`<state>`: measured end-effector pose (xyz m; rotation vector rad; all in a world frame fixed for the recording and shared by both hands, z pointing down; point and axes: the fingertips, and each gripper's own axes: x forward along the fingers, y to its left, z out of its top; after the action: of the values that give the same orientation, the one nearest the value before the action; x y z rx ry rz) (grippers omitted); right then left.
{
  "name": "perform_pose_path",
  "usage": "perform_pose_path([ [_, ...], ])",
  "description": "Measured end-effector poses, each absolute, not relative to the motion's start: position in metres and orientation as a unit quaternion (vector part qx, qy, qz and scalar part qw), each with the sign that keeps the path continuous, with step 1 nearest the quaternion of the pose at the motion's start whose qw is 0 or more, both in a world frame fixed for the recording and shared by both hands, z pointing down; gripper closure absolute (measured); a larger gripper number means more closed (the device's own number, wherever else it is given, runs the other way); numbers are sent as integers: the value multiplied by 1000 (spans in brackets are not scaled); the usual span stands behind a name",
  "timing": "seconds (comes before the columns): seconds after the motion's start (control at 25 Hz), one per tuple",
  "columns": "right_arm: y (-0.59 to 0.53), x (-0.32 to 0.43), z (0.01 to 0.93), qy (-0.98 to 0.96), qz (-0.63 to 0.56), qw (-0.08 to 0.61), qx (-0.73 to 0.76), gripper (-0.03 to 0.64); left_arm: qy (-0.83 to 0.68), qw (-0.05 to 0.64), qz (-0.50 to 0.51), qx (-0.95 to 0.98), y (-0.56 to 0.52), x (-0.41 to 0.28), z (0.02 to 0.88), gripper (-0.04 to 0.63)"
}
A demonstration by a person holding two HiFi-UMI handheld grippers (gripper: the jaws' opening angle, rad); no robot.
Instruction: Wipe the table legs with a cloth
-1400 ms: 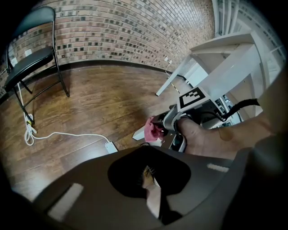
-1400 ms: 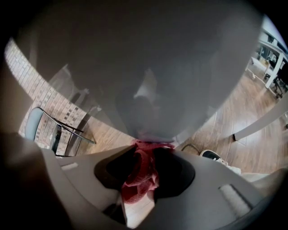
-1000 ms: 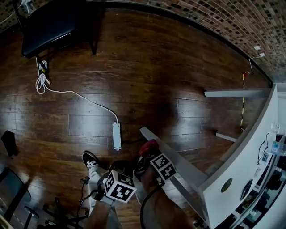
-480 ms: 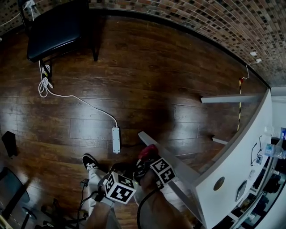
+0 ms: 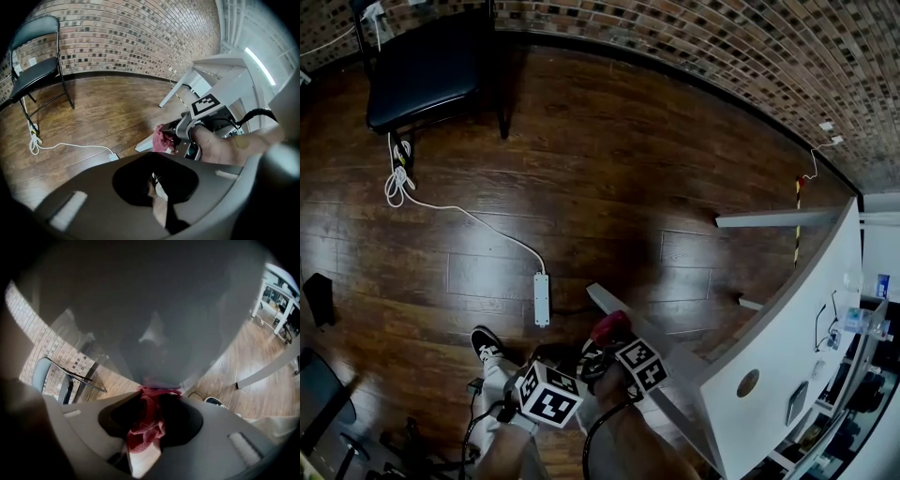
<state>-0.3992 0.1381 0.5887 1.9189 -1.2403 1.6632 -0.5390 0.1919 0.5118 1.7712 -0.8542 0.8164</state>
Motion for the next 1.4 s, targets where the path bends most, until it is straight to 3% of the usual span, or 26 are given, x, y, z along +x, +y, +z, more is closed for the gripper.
perform_pose_path([
  [0.88, 138, -398, 538, -438, 582, 132, 673, 489, -343, 484, 327, 735, 205, -534, 476, 594],
  [1.4, 139, -394, 472, -437, 579, 105, 680, 492, -324, 463, 328, 757, 208, -518, 409, 594],
])
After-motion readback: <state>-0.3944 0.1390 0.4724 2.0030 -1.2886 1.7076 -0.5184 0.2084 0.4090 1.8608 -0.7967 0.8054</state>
